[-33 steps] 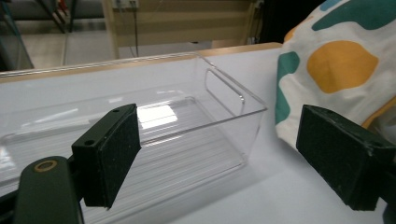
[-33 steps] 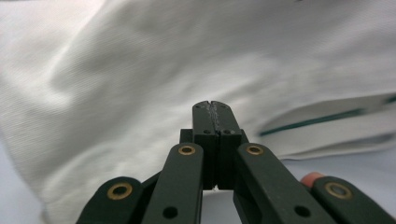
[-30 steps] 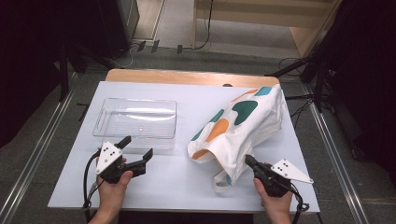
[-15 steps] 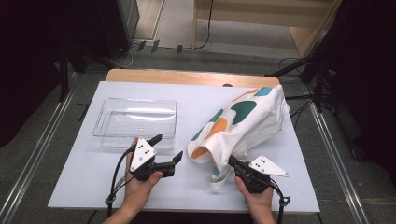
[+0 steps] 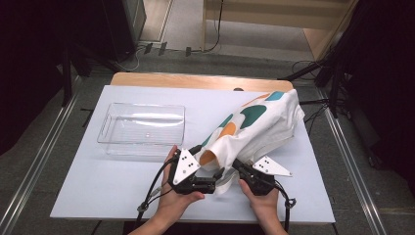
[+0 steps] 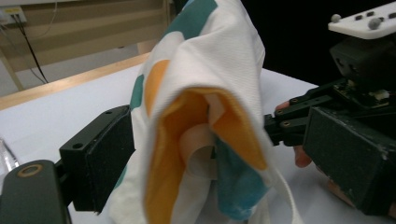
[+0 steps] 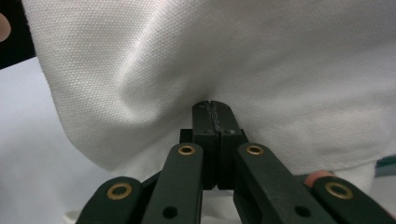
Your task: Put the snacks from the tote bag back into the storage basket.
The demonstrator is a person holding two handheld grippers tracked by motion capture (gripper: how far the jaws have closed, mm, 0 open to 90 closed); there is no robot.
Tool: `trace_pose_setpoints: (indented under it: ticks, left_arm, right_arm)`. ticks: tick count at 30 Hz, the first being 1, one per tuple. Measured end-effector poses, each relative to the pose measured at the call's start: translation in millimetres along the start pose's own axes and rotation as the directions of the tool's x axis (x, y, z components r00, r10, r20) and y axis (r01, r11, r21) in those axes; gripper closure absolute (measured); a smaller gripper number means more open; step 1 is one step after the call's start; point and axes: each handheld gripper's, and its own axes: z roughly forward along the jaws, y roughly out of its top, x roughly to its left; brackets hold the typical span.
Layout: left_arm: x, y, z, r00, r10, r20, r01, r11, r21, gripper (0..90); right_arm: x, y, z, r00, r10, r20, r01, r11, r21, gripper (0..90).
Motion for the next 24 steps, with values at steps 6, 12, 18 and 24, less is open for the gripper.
trace_pose_setpoints:
  ticks: [6,12,18,24]
  left_arm:
    - [3.4,-2.3,18.0,0.9988,-0.043,-0.024,0.044,0.9977,0.052,16.1]
    - [12.5,-4.8,19.9,0.9977,-0.056,-0.039,0.058,0.9957,0.072,55.7]
    - [22.5,-4.7,20.6,0.9976,-0.068,-0.009,0.069,0.9937,0.089,80.8]
    - [29.4,-4.6,20.2,0.9972,-0.074,0.006,0.073,0.9926,0.097,82.9]
  right_arm:
    - [-0.1,0.9,3.4,0.9996,-0.028,0.000,0.028,1.000,0.001,90.0]
    - [-13.6,0.7,-7.4,0.9999,-0.012,0.004,0.012,1.000,-0.010,82.9]
    - [-30.0,4.5,-25.8,0.9956,0.010,0.093,-0.006,0.999,-0.046,77.3]
    - [-63.1,6.7,-51.5,0.9604,0.028,0.277,-0.009,0.998,-0.069,62.1]
